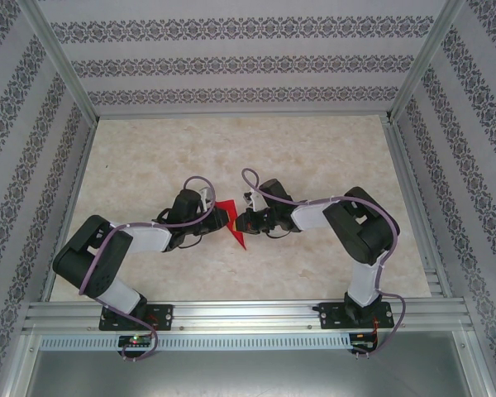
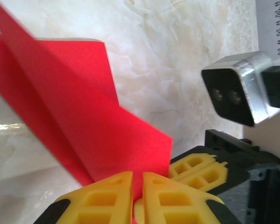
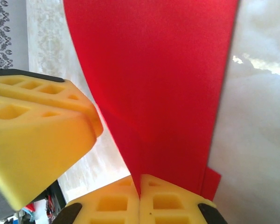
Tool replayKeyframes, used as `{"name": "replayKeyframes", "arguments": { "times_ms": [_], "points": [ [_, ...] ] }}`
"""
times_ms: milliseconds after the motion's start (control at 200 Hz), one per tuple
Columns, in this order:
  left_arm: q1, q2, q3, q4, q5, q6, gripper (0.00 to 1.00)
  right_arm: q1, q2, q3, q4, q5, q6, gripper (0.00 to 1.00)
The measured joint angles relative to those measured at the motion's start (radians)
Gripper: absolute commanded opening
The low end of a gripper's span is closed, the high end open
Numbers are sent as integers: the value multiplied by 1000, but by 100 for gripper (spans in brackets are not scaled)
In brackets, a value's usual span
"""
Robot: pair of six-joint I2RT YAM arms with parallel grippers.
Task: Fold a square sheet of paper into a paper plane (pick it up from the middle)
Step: Fold the wing for the fifth time at the center of the table.
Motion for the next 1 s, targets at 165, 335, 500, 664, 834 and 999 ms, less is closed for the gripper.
{"name": "replayKeyframes", "arguments": {
  "times_ms": [165,335,500,664,834,999],
  "points": [
    [0,33,21,8,6,0,13,0,10,6,-8,-12,0,8],
    [0,70,36,8,5,-1,12,0,11,19,-22,-13,-5,15],
    [0,76,38,7,-7,-5,12,0,10,27,-41,-11,-21,26],
    [0,89,49,6,-25,-9,11,1,-11,27,-83,18,-51,32],
    [0,114,64,4,-32,-13,11,16,-82,19,-106,98,-93,36],
    [0,129,69,-1,-42,-26,11,64,-142,0,-121,215,-145,45]
  ]
}}
